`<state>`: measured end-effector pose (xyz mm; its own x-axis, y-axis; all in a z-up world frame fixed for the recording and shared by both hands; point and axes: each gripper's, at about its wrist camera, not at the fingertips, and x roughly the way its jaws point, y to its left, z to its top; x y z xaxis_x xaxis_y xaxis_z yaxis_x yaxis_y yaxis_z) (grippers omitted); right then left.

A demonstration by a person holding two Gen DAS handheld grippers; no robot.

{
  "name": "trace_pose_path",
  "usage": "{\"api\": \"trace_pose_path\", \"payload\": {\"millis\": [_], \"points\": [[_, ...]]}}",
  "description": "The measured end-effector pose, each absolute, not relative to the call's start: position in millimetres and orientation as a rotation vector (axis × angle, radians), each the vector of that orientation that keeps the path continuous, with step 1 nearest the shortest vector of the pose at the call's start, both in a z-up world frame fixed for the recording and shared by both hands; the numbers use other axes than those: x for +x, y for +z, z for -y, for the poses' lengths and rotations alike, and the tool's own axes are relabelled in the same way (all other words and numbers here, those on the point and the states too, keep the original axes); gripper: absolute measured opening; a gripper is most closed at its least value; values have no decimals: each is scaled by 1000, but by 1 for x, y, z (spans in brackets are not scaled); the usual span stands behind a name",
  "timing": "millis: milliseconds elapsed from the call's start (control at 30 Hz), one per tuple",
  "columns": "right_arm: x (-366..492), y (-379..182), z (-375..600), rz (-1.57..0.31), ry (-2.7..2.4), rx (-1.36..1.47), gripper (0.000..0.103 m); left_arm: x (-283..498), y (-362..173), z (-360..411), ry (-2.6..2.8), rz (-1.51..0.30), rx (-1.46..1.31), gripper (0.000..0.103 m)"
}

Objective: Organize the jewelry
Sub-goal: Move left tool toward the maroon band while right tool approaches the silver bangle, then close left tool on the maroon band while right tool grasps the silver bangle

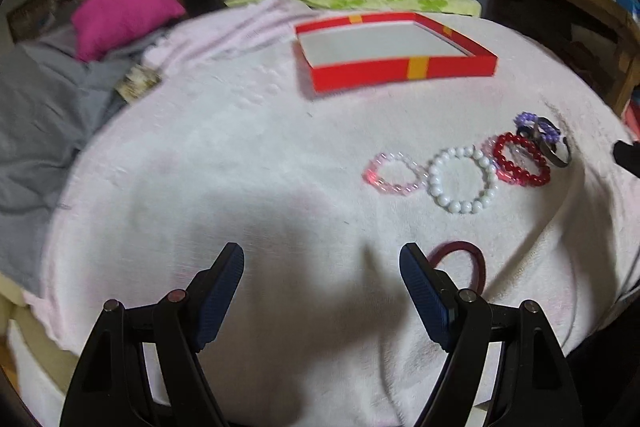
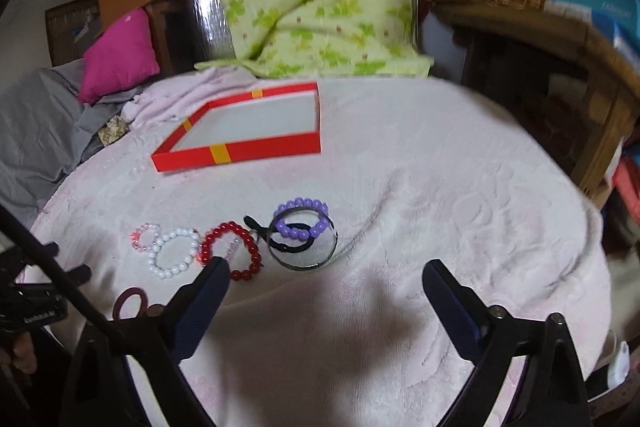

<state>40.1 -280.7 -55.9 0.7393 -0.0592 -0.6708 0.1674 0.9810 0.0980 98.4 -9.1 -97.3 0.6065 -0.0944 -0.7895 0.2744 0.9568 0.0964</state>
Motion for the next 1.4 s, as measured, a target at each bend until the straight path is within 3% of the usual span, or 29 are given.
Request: {"api": "trace_pose_path", "payload": {"millis": [167, 400, 833, 967, 1033, 1400], "points": [[69, -69, 286, -793, -100, 170, 81, 106, -110, 15, -349, -983, 123, 81], [95, -82, 282, -887, -40, 228, 81, 99, -114, 30, -513, -1040, 46, 81], [125, -108, 279, -1016, -93, 178, 83, 94, -127, 53, -490, -1047, 147, 81], [128, -109, 274, -1014, -98, 154, 75, 95, -127, 54, -491, -1029, 149, 80], [128, -111, 273, -1018, -109, 146, 70, 94, -126, 54, -494, -1015, 155, 66], [118, -107, 290, -988, -109, 213, 43, 96, -121, 49, -521, -964, 123, 20]]}}
